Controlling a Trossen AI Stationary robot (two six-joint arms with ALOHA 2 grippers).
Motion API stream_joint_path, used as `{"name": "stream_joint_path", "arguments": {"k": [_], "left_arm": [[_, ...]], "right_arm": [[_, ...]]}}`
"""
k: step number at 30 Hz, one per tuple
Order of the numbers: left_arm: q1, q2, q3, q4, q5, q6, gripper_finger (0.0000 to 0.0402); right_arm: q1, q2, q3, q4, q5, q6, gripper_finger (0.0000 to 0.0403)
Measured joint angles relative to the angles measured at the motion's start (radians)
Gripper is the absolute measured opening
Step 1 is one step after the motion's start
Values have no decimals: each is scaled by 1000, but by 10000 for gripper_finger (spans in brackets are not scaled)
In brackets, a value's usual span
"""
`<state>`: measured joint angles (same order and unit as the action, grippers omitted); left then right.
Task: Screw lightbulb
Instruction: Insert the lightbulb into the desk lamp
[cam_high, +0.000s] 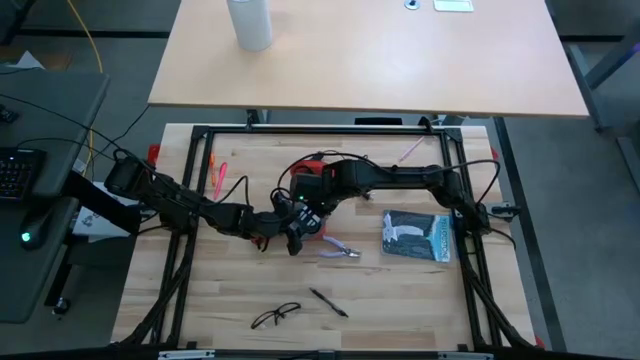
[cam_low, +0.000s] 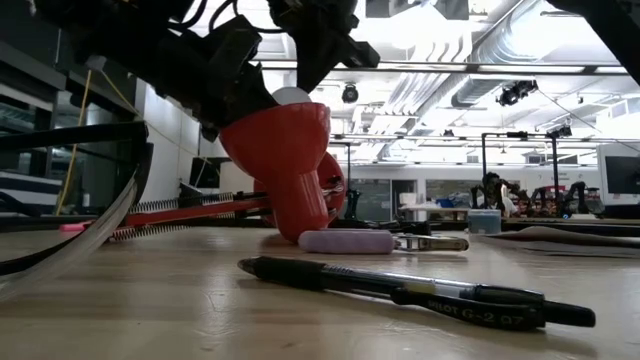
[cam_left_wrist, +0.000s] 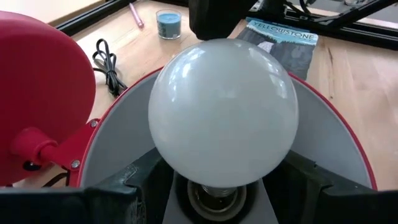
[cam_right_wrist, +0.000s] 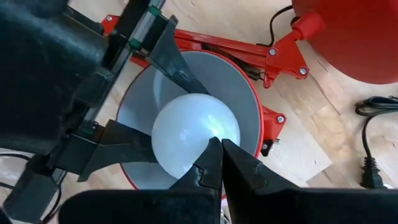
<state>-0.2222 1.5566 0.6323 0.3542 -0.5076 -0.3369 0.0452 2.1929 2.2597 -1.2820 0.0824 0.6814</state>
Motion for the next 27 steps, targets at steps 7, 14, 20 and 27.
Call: {"name": "stream_joint_path", "arguments": {"k": [7,14,20,27], "left_arm": [[-1,0,0,9,12,37,216],[-19,-26,-1,-12,16,69,216],[-31,-55,1,-84,29,55,216],[-36,-68,2,-116,55,48,216]], "right_arm": [[20,4,0,18,-9,18,0],[37,8,2,44,-16,44,0],[41,11,2,77,-27,58,0],[41,12,2,88,-30,78,0]]}}
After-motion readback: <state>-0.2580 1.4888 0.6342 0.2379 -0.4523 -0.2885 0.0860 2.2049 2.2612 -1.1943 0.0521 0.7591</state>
